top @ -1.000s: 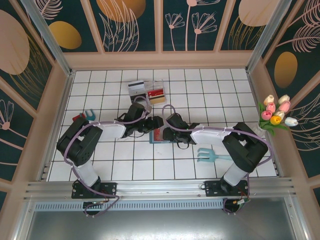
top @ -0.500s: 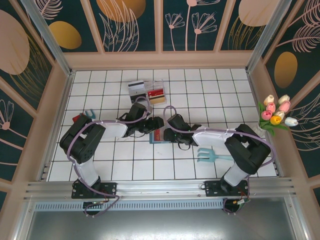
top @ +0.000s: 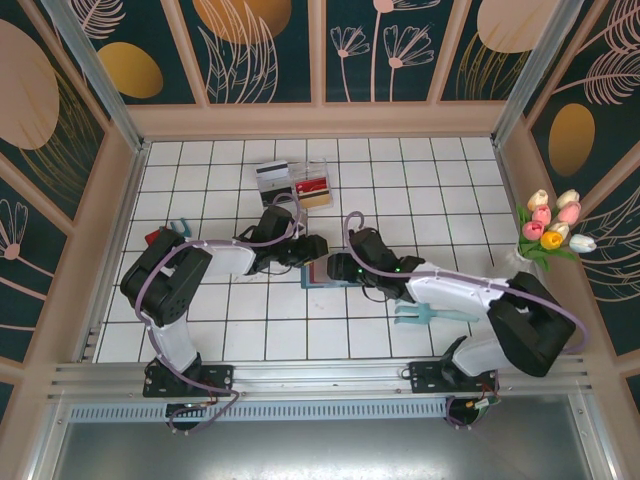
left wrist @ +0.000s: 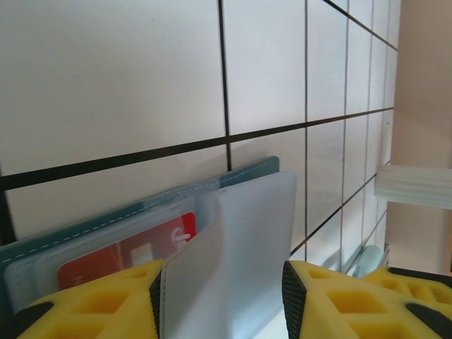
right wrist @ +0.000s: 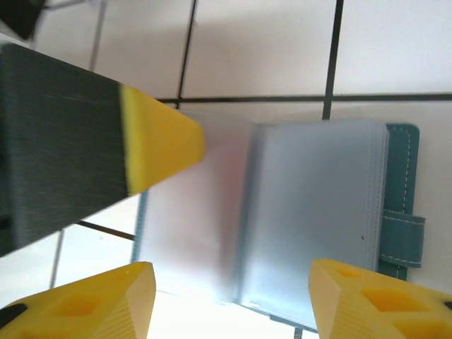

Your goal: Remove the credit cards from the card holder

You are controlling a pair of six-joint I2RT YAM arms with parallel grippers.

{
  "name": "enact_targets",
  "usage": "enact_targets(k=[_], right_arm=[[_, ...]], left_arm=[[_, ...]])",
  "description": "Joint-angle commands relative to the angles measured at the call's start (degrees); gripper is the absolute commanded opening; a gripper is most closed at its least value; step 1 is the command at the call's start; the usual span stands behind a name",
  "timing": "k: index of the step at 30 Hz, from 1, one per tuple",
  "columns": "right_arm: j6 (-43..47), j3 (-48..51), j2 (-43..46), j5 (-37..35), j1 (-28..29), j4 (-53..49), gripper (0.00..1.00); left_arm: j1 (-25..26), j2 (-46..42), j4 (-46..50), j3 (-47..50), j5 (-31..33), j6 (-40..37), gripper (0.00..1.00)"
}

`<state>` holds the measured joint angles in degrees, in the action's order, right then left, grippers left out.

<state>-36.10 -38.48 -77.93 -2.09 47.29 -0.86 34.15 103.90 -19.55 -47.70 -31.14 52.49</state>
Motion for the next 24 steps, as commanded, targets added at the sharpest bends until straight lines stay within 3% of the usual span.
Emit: enact_targets(k=[1,11,24], right_arm=[[0.03,1.21,4.57,-2.64,-0.52,1.27,0.64],[-5.47,0.80,15.18,-5.25,-7.23,-6.13,0.99],[-7.10,3.41,20.12,-2.81,-13.26,-7.06,0.99]], left_arm=[[0.49,-0.65,-3.36,0.33,-2.47,1.26,0.46],[4.19,-1.25,-6.90,-0.39,-1.04,3.98,0.49],[9.78,7.44,1.70,-11.45,4.21,0.63,0.53]])
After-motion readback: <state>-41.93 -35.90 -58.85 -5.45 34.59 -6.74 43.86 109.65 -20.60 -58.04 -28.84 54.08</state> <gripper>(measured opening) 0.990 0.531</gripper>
